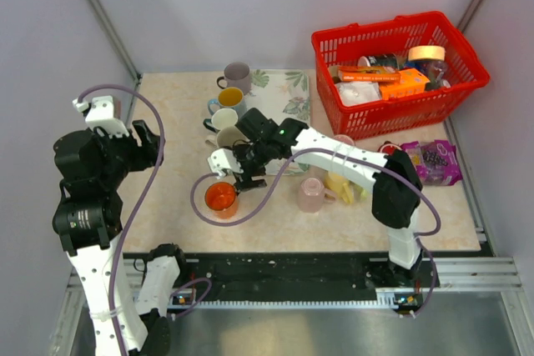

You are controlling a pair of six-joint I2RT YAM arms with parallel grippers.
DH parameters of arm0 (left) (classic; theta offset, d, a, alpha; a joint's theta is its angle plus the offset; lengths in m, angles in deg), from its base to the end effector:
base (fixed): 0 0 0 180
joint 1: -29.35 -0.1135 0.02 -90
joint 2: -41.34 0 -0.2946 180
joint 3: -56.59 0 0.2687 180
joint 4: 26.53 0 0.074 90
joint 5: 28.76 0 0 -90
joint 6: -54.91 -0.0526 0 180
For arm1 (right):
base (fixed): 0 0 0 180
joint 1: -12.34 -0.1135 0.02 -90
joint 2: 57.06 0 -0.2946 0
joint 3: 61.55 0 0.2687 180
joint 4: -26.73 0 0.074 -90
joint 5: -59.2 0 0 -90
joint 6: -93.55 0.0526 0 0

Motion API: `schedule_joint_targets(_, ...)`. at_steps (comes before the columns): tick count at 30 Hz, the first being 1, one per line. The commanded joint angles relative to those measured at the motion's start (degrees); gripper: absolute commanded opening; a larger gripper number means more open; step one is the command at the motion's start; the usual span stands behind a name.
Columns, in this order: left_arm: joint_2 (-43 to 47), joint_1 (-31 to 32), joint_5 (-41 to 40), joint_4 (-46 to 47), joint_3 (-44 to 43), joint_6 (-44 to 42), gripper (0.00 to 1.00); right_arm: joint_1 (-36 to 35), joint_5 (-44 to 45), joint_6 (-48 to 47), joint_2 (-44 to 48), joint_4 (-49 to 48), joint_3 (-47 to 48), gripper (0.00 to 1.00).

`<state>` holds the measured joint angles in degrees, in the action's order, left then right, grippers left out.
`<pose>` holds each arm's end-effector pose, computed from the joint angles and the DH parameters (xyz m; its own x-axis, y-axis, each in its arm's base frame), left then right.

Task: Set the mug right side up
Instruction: Pick up the cup from the tray.

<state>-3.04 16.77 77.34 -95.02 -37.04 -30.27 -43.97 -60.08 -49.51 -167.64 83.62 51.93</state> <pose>0.1031 0.0081 0.4821 -0.3244 -0.1551 -0.9331 0.0191 0.9852 -0.1704 0.2351 0.3990 0.3059 0.4379 -0.6000 -0.6695 -0.8906 -0.3910 -0.2321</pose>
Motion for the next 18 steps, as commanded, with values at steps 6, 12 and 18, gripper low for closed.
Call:
schedule_joint_targets(6,0.08,-0.34,1.83,2.24,-0.4,-0.16,0.7,-1.25,-0.25,-10.23,-10.35,1.81,5.6,0.73)
schedule_joint_targets(12,0.08,-0.34,1.92,2.07,-0.31,-0.51,0.7,-1.34,0.1,-9.35,-12.72,-0.3,4.46,0.66)
schedule_joint_targets(18,-0.27,-0.25,2.01,2.42,0.22,-0.69,0.7,-2.31,1.24,-4.26,-12.38,-3.9,1.56,0.39)
